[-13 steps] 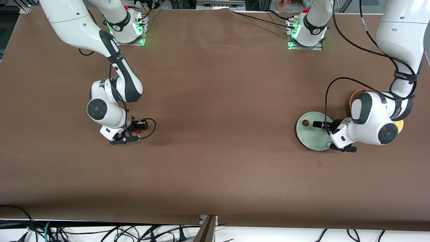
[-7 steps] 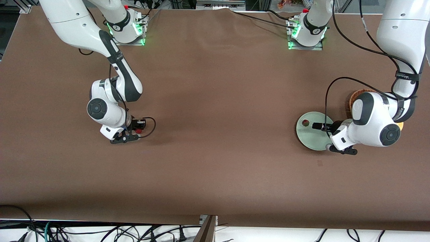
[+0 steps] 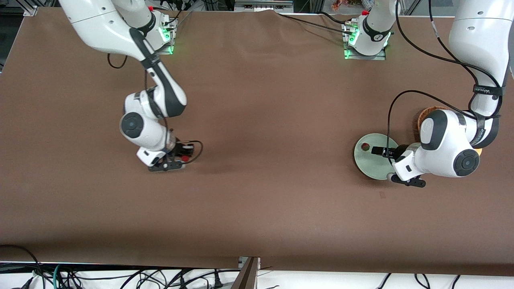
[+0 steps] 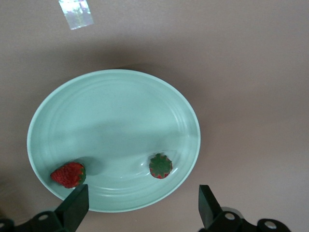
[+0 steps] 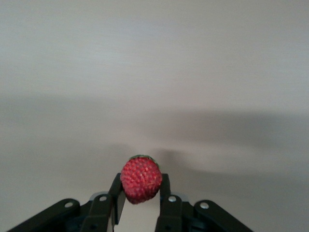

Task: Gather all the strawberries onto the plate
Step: 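Grasp the last strawberry with the right gripper and release it mid-table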

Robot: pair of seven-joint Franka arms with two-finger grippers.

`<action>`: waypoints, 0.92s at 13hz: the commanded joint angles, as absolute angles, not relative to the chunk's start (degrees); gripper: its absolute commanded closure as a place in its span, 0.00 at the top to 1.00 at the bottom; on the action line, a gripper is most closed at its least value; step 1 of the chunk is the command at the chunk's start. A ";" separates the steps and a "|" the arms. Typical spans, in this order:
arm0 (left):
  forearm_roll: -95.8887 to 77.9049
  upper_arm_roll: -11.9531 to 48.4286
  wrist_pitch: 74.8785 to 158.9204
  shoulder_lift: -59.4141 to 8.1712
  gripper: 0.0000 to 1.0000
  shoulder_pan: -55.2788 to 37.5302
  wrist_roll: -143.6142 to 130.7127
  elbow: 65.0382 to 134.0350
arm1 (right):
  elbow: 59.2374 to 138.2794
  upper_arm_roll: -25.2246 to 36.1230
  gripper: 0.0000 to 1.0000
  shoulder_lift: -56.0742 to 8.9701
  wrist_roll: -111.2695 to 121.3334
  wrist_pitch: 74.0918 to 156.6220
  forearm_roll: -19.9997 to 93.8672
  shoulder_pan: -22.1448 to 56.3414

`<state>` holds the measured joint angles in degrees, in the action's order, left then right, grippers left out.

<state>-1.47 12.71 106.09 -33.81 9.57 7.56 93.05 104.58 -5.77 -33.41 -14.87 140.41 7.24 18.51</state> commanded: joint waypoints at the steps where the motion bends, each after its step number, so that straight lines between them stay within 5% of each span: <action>1: -0.79 12.57 103.80 -31.82 1.00 9.23 7.29 92.81 | 94.51 -5.45 0.22 -39.79 -27.28 140.27 8.26 26.52; 8: -1.40 14.93 101.78 -31.82 1.00 9.05 3.10 90.79 | 74.38 -5.19 0.25 -53.15 -57.80 140.71 7.65 42.35; 12: -5.35 15.82 101.78 -32.17 1.00 7.47 -5.87 89.82 | 71.72 -4.92 0.26 -56.95 -66.95 149.12 7.56 48.59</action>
<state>-3.20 16.01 103.17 -32.46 8.28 -2.77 90.66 74.65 -5.73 -54.31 -63.48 145.75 7.30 46.35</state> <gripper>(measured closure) 0.000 0.678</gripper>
